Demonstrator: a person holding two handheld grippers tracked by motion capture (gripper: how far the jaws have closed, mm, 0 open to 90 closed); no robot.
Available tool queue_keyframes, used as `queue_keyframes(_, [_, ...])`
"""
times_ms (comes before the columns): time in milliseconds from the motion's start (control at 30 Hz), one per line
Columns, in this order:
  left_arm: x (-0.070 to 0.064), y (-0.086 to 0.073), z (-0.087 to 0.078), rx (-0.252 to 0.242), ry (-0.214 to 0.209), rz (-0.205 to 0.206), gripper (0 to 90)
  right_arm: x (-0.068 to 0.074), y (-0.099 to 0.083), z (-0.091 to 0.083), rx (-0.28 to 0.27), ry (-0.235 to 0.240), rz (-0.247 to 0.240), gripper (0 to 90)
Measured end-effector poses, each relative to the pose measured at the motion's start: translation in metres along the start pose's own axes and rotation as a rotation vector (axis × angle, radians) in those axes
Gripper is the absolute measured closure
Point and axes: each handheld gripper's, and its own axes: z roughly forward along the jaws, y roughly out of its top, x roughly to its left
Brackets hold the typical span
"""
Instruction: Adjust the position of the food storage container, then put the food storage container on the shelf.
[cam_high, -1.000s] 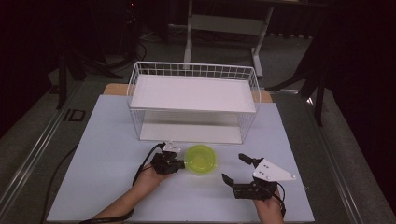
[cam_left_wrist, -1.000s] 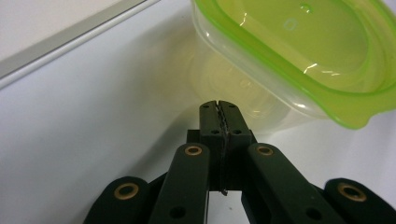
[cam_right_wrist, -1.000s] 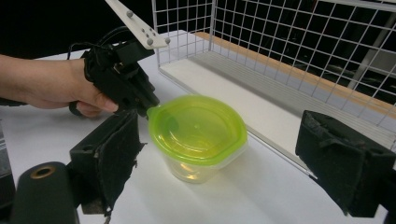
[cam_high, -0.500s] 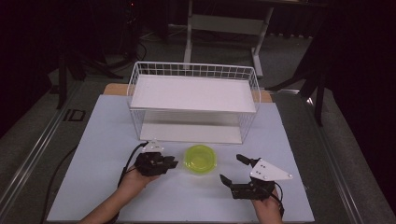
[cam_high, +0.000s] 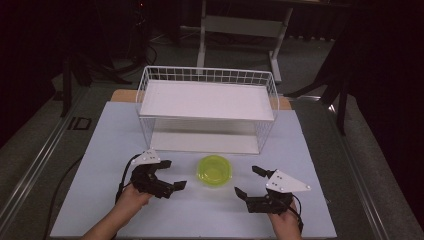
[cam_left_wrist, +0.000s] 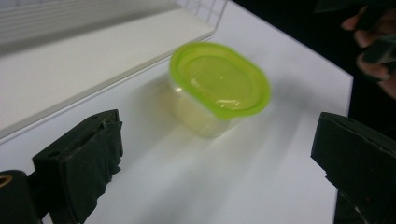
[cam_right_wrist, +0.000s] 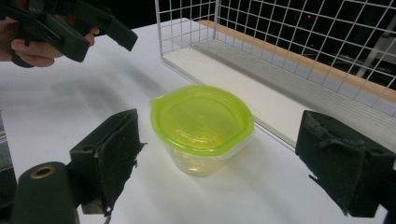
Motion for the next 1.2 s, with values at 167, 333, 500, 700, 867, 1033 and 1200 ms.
queue_keyframes(167, [-0.009, 0.008, 0.003, -0.004, -0.027, 0.025, 3.1, 0.004, 0.003, -0.001, -0.008, -0.009, -0.005, 13.8])
queue_keyframes(333, [-0.017, 0.017, 0.007, -0.007, -0.042, 0.04, 3.1, 0.008, 0.009, -0.004, -0.03, -0.056, -0.021, 16.5])
queue_keyframes(500, [-0.019, 0.027, 0.008, -0.012, -0.048, 0.052, 3.1, 0.009, 0.017, -0.005, -0.008, -0.058, -0.041, 19.5])
queue_keyframes(700, [-0.017, 0.036, 0.008, -0.024, -0.045, 0.05, 3.1, 0.007, 0.024, -0.004, 0.008, -0.061, -0.044, 16.4])
queue_keyframes(867, [-0.012, 0.043, 0.012, -0.036, -0.053, 0.037, 3.7, -0.003, 0.029, 0.0, -0.009, -0.073, 0.003, 13.4])
queue_keyframes(1033, [-0.005, 0.05, 0.023, -0.018, -0.071, 0.014, 4.7, -0.012, 0.032, 0.01, 0.025, -0.084, 0.062, 11.7])
queue_keyframes(1200, [-0.002, 0.054, 0.039, 0.027, -0.072, -0.004, 4.8, -0.02, 0.029, 0.027, 0.048, -0.066, 0.158, 11.4])
